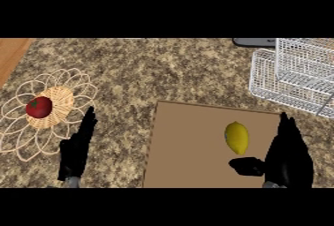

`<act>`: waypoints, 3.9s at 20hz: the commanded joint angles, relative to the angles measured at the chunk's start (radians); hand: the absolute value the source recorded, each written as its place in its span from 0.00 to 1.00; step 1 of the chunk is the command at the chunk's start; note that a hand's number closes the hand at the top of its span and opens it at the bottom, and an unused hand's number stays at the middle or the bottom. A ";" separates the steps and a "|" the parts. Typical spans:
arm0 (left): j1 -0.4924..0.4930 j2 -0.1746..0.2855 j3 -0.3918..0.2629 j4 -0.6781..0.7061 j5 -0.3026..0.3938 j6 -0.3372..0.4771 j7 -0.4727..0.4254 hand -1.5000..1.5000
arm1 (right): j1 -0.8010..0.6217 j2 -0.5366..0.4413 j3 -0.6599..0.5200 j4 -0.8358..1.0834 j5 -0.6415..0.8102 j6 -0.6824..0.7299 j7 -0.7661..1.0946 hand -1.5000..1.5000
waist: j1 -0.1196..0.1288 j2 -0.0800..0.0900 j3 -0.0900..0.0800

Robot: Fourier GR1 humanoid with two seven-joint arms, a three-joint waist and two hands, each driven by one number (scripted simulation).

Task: Pick the lemon from the tray and place it in the tiered basket

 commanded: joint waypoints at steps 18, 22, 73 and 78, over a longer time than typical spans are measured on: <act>0.022 -0.021 0.020 0.046 -0.007 0.007 0.035 0.50 | -0.239 0.024 -0.145 0.296 -0.196 0.187 0.246 0.00 | -0.016 0.002 -0.003; 0.069 0.002 0.023 0.015 0.008 -0.031 0.007 0.50 | -0.274 0.024 -0.163 0.362 -0.197 0.142 0.247 0.00 | -0.006 0.000 -0.003; 0.115 -0.016 0.077 -0.020 -0.020 -0.029 0.020 0.50 | -0.113 -0.794 -0.817 0.563 -0.943 0.333 -1.237 1.00 | -0.075 -0.009 0.000; 0.114 -0.031 0.076 0.019 -0.025 -0.041 -0.012 0.50 | -0.152 -0.954 -1.002 0.578 -1.052 0.429 -1.287 1.00 | -0.055 -0.007 -0.002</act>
